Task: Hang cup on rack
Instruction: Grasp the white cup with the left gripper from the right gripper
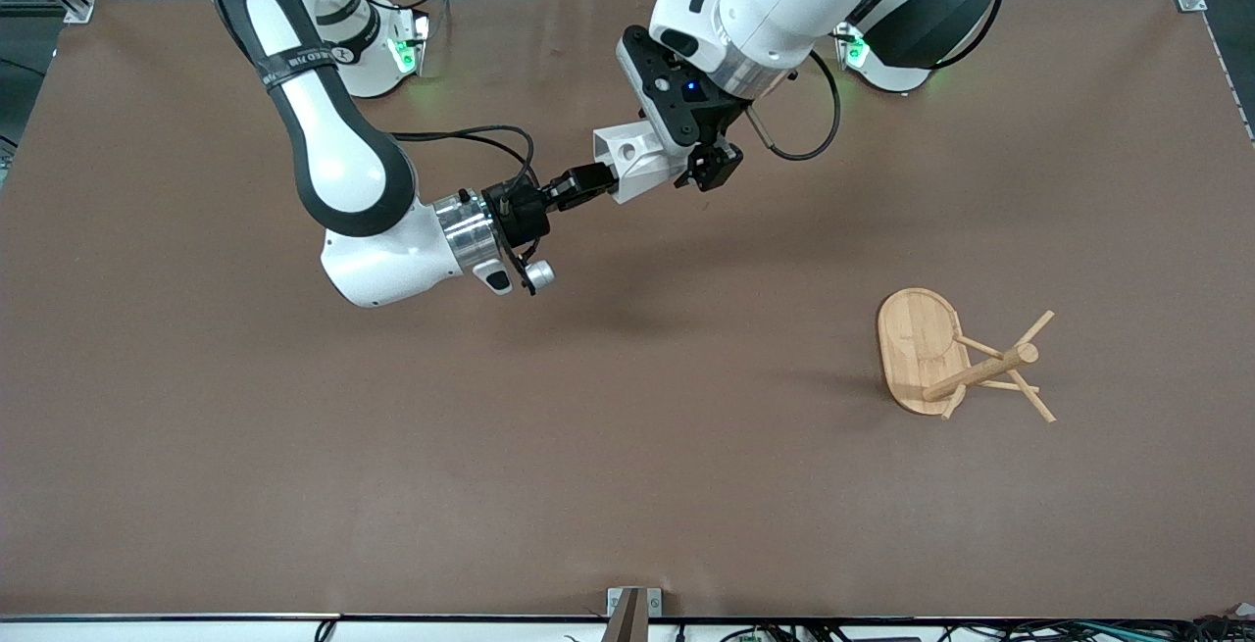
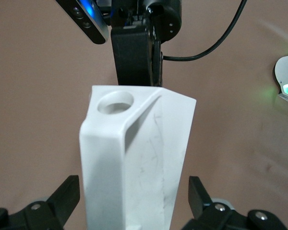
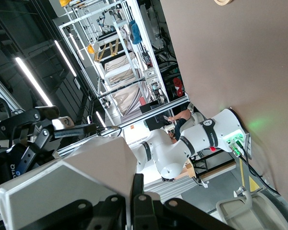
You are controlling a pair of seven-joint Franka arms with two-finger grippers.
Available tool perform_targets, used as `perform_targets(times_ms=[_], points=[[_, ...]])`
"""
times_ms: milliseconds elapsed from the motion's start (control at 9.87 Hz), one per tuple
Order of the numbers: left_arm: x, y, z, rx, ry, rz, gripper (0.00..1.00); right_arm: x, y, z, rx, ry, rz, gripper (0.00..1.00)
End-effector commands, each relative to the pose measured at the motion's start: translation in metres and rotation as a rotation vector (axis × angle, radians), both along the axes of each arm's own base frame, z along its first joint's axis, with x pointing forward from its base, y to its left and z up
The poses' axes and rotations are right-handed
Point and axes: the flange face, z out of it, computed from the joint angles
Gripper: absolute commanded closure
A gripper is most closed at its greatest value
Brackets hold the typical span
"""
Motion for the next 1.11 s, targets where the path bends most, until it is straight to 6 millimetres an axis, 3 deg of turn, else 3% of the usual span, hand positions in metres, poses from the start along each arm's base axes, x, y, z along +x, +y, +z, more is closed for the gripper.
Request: perform_targets(times_ms=[0, 101, 203, 405, 608, 811, 912, 1014], points=[[0.0039, -0.0087, -0.0247, 0.040, 0.023, -0.021, 0.00, -0.0045, 0.0015, 0.0041, 0.016, 0.021, -0.016, 0.99], [0.0045, -0.0095, -0.0262, 0.040, 0.025, -0.021, 0.00, -0.0048, 0.0023, 0.0030, 0.015, 0.022, -0.016, 0.99], [0.0064, -0.0098, -0.0287, 0.039, 0.031, -0.020, 0.07, -0.0047, 0.0024, 0.0033, 0.017, 0.023, -0.018, 0.99], [0.0075, -0.0096, -0.0298, 0.051, 0.019, -0.024, 0.54, -0.0043, 0.0024, 0.0036, 0.020, 0.024, -0.021, 0.99], [0.0079, -0.0097, -0.0322, 0.054, 0.030, -0.005, 0.87, -0.0046, 0.0037, 0.0041, 0.017, 0.021, -0.025, 0.99], [0.0082, -0.0097, -0.0330, 0.054, 0.031, -0.007, 0.99, -0.0061, 0.0061, 0.0031, 0.015, 0.022, -0.021, 0.98], [0.0083, -0.0096, -0.0330, 0.055, 0.030, -0.007, 1.00, -0.0062, 0.0053, 0.0024, 0.015, 0.024, -0.020, 0.29], [0.0081, -0.0096, -0.0338, 0.056, 0.029, -0.012, 1.00, -0.0031, 0.0001, 0.0077, 0.014, 0.013, -0.031, 0.00]])
